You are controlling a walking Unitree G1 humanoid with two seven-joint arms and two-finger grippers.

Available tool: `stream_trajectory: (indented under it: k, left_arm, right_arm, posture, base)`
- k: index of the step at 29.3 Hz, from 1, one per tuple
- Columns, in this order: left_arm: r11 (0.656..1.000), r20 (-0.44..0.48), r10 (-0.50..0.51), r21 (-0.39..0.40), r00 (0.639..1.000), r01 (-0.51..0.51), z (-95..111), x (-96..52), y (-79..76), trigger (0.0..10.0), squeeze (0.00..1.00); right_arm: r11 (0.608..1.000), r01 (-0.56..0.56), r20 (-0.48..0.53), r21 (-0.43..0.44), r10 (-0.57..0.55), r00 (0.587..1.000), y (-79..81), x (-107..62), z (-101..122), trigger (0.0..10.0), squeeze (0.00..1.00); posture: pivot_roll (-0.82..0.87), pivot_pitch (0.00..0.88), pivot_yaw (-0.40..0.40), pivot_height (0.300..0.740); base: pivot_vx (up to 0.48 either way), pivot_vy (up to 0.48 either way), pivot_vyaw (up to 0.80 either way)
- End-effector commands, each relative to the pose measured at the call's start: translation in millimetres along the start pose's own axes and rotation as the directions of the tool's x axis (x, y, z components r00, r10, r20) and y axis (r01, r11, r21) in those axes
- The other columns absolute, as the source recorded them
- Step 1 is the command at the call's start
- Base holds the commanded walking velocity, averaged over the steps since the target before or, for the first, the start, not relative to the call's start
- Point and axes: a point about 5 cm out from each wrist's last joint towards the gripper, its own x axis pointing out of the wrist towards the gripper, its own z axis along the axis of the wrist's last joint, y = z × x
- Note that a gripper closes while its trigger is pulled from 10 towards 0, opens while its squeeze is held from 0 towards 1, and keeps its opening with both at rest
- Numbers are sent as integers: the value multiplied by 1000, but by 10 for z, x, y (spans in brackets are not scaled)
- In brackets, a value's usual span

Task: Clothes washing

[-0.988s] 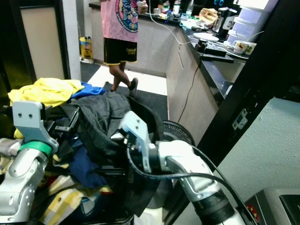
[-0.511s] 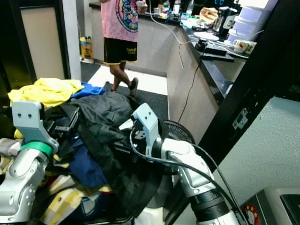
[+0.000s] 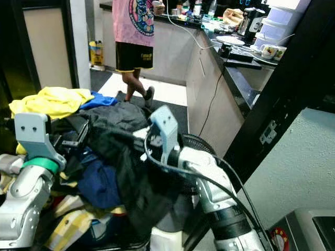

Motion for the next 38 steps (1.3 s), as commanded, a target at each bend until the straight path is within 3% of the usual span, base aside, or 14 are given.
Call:
stream_trajectory:
  k: [1,7,13,16,17,18,19,20,21,31,32,34,35,38]
  left_arm:
    - [1000,-32,-12,-6,999,12,-66,-3,-26,10000,0]
    - [1000,-31,-11,-5,999,11,-68,-10,-26,10000,0]
    - [1000,-25,-5,-8,1000,5,-58,-21,-17,10000,0]
    - [1000,-19,-3,-10,1000,2,-46,-15,-20,10000,0]
    - [1000,-19,-3,-10,1000,2,-46,-15,-20,10000,0]
    - [1000,-17,-1,-10,1000,1,-41,-15,-18,10000,0]
    - [1000,-15,0,-10,1000,0,-36,-17,-14,10000,0]
    - [1000,-15,0,-10,1000,0,-36,-17,-14,10000,0]
    - [1000,-13,1,-9,1000,-1,-33,-18,-11,10000,0]
    - [1000,7,28,-6,1000,-28,13,-8,50,10000,0]
    - [999,3,33,-4,999,-33,10,-6,63,10000,0]
    - [999,3,33,-4,999,-33,10,-6,63,10000,0]
    - [999,-6,46,9,999,-46,-4,-2,80,10000,0]
    - [995,-20,89,41,996,-88,-22,11,138,10000,0]
  right_arm:
    - [1000,23,30,6,-23,999,-48,-40,43,0,0]
    - [1000,17,64,14,-17,998,-54,-48,132,0,0]
    - [996,-28,244,84,7,970,-75,-69,553,0,0]
    - [982,147,470,122,-187,862,-305,-145,1043,0,0]
    - [982,147,470,122,-187,862,-305,-145,1043,0,0]
    - [951,263,584,163,-308,751,-458,-270,1301,1529,0]
    - [911,360,669,200,-395,629,-579,-426,1513,0,0]
    - [911,360,669,200,-395,629,-579,-426,1513,0,0]
    - [885,410,712,222,-434,552,-638,-531,1628,0,0]
    - [811,513,681,282,-546,489,-802,-676,1502,0,0]
    - [797,542,632,265,-569,527,-823,-637,1398,7686,0]
    - [797,542,632,265,-569,527,-823,-637,1398,7686,0]
    - [791,564,577,238,-582,572,-829,-582,1276,10000,0]
    - [777,590,503,219,-608,615,-841,-495,1073,10000,0]
  posture:
    - [-2,2,-93,740]
    - [-1,0,-96,740]
    - [0,0,-100,740]
    - [4,0,-101,740]
    - [4,0,-101,740]
    - [5,0,-101,740]
    - [6,0,-101,740]
    - [6,0,-101,740]
    - [6,0,-101,740]
    - [8,2,-91,740]
    - [5,5,-88,740]
    - [5,5,-88,740]
    - [5,5,-88,740]
    - [10,14,-82,740]
  base:
    - [0,0,0]
    - [0,0,0]
    - [0,0,0]
    - [0,0,0]
    - [0,0,0]
    - [0,0,0]
    - [0,0,0]
    - [0,0,0]
    - [0,0,0]
    - [0,0,0]
    - [0,0,0]
    - [0,0,0]
    - [0,0,0]
    - [0,0,0]
